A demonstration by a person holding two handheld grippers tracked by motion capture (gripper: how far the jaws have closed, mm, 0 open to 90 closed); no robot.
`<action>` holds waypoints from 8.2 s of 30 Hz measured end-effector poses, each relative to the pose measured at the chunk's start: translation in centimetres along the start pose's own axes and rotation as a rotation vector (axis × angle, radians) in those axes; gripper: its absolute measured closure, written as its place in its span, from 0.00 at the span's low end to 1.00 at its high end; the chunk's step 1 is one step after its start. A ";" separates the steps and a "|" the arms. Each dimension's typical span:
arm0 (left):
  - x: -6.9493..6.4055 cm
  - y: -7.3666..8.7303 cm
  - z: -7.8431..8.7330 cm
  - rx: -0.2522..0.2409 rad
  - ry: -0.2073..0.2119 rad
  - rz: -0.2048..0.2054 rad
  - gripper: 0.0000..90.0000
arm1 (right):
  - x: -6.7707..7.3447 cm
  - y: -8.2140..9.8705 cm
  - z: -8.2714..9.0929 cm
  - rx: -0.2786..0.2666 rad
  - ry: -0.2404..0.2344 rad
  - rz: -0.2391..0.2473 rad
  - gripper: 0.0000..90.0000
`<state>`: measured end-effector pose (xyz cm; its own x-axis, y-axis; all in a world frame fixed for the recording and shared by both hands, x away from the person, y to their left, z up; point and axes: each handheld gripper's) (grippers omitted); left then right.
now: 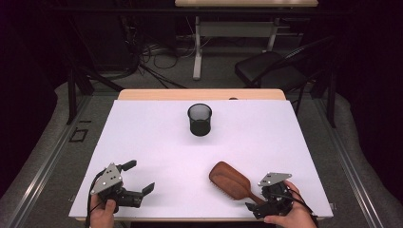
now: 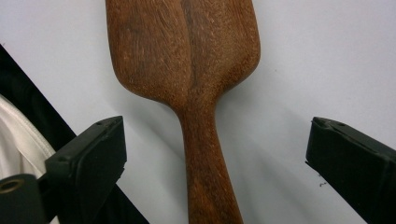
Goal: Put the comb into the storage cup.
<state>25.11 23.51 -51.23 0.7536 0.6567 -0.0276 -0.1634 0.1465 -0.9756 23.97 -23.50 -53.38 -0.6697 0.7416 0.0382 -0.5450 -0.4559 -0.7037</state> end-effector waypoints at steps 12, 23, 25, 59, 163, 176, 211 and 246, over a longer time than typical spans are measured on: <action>0.0 0.0 0.0 0.001 0.002 0.003 0.00 | -0.3 -0.9 0.0 0.023 -0.004 0.037 0.15; 0.0 0.0 -0.1 0.002 0.003 0.002 0.00 | -0.5 -1.3 -0.3 0.078 -0.008 0.091 0.28; 0.0 0.0 -0.1 0.003 0.003 0.001 0.00 | -0.5 -1.3 -0.3 0.082 -0.011 0.091 0.30; 0.0 0.1 -0.1 0.005 0.003 0.000 0.00 | 0.3 -2.2 -2.1 0.244 -0.049 0.112 0.64; 0.0 0.1 -0.1 0.007 0.005 0.002 0.00 | 0.9 -2.8 -2.4 0.283 -0.041 0.181 0.80; 0.0 0.1 -0.1 0.007 0.007 0.002 0.00 | 0.9 -2.1 -2.1 0.216 -0.042 0.174 0.80; 0.0 0.1 -0.1 0.007 0.005 0.003 0.00 | 1.4 -2.4 -1.3 0.049 -0.042 0.150 0.80; 0.1 0.2 -0.2 0.010 0.008 0.012 0.00 | 2.0 -6.0 -1.1 -0.132 -0.033 0.109 0.80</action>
<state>25.29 23.38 -51.45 0.7565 0.6527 -0.0414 -0.1791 0.1459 -0.9729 26.44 -18.72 -49.86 -0.7387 0.6737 -0.0218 -0.3985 -0.4626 -0.7919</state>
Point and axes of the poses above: each handheld gripper's, and its own axes: z roughly backward along the jaws, y roughly out of its underside, x roughly to its left, and after that the axes turned 8 degrees about -x, right-handed
